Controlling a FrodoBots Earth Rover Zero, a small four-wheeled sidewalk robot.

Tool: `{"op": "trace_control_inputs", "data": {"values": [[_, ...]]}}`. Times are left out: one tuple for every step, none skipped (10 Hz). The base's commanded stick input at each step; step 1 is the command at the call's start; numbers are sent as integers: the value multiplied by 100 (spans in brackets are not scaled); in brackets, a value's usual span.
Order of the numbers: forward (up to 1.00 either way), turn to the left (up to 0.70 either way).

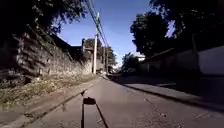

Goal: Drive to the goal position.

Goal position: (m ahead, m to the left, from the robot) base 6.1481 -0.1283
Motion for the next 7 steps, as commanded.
{"op": "trace_control_inputs", "data": {"values": [[100, 0], [100, 0], [100, 0], [100, 0], [100, 0], [100, 0], [100, 4]]}}
